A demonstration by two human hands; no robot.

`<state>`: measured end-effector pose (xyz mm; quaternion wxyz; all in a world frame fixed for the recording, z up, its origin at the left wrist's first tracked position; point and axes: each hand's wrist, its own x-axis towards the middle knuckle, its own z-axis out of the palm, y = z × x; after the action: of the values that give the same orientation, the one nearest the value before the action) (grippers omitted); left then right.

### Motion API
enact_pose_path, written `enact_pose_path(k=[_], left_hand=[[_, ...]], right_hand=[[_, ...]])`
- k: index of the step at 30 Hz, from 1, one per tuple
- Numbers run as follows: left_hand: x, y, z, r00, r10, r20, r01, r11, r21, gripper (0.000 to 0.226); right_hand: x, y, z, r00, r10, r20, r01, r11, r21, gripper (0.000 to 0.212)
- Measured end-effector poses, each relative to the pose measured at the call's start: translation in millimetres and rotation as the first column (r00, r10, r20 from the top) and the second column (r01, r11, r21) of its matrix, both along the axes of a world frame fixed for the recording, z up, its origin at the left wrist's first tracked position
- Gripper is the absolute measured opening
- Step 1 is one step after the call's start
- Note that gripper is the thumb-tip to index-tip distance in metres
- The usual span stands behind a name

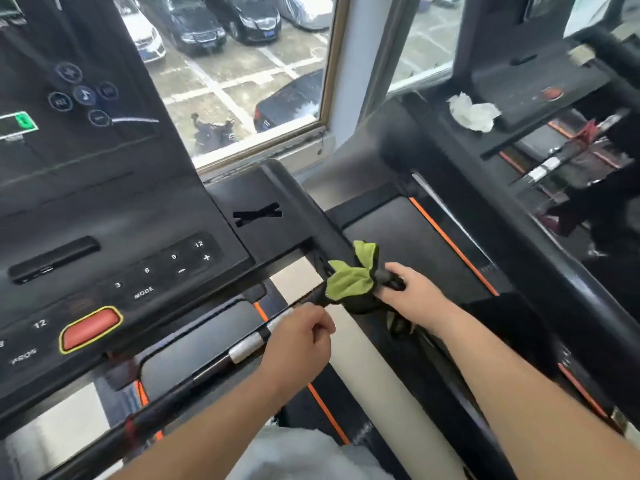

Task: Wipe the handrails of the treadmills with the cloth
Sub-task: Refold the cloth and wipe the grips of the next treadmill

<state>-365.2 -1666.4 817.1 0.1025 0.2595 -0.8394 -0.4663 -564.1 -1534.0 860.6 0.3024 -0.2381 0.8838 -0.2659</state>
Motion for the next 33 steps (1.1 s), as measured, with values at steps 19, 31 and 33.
enact_pose_path(k=[19, 31, 33], left_hand=[[20.8, 163.9, -3.9, 0.97, 0.094, 0.222, -0.114, 0.99, 0.082, 0.042], [2.3, 171.5, 7.8, 0.995, -0.014, -0.098, -0.009, 0.973, -0.23, 0.061], [-15.7, 177.7, 7.8, 0.982, -0.185, 0.024, 0.181, 0.91, -0.373, 0.074]], right_hand=[[64.4, 98.0, -21.4, 0.802, 0.342, -0.49, -0.201, 0.927, 0.317, 0.062], [68.8, 127.1, -17.8, 0.961, 0.188, -0.204, -0.216, 0.968, -0.127, 0.042], [61.1, 131.8, 4.4, 0.93, -0.026, 0.367, 0.178, 0.905, -0.387, 0.044]])
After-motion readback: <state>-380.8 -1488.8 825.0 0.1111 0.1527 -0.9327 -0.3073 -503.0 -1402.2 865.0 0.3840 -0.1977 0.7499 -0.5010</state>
